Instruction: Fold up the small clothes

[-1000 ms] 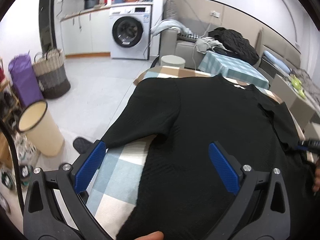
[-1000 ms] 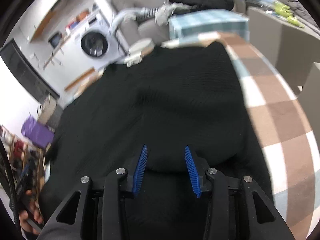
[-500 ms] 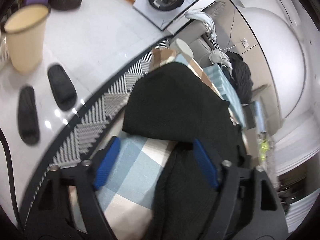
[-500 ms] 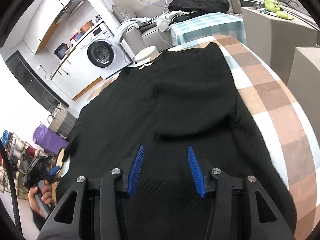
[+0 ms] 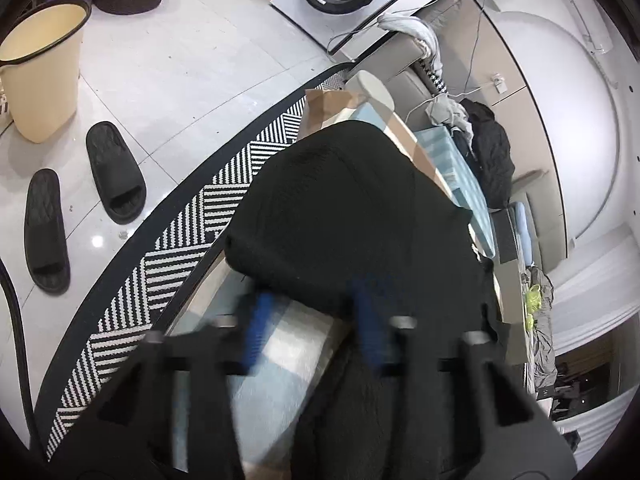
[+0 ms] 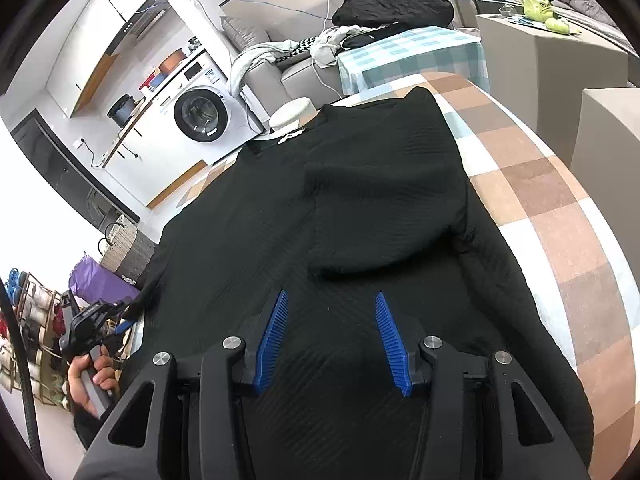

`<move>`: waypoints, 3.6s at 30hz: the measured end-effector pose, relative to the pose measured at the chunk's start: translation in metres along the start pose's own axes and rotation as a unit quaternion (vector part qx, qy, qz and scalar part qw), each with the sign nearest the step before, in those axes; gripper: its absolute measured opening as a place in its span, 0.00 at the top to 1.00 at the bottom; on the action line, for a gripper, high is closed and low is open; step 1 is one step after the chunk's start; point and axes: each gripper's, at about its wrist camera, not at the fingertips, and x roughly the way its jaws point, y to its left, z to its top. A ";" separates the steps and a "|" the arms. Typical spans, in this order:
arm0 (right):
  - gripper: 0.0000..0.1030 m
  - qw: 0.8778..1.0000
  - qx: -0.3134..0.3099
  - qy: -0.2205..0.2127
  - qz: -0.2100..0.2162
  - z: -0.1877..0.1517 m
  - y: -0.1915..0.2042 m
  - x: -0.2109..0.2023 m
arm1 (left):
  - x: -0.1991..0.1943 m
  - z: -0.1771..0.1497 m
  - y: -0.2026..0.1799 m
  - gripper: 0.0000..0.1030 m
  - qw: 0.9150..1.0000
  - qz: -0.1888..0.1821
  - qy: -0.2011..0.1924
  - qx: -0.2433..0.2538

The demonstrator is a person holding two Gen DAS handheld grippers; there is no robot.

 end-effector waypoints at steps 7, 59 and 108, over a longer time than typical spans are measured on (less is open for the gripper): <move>0.54 1.000 0.013 -0.001 -0.003 -0.004 -0.009 -0.002 | -0.009 0.008 -0.030 0.98 0.995 0.040 -0.076 0.058; 0.54 0.998 0.048 -0.023 -0.023 -0.015 -0.042 -0.040 | 0.073 -0.118 -0.226 0.36 0.925 -0.125 0.032 0.359; 0.96 0.997 -0.062 0.017 -0.052 -0.106 -0.106 -0.106 | -0.098 -0.174 0.003 0.97 0.945 0.067 -0.004 0.320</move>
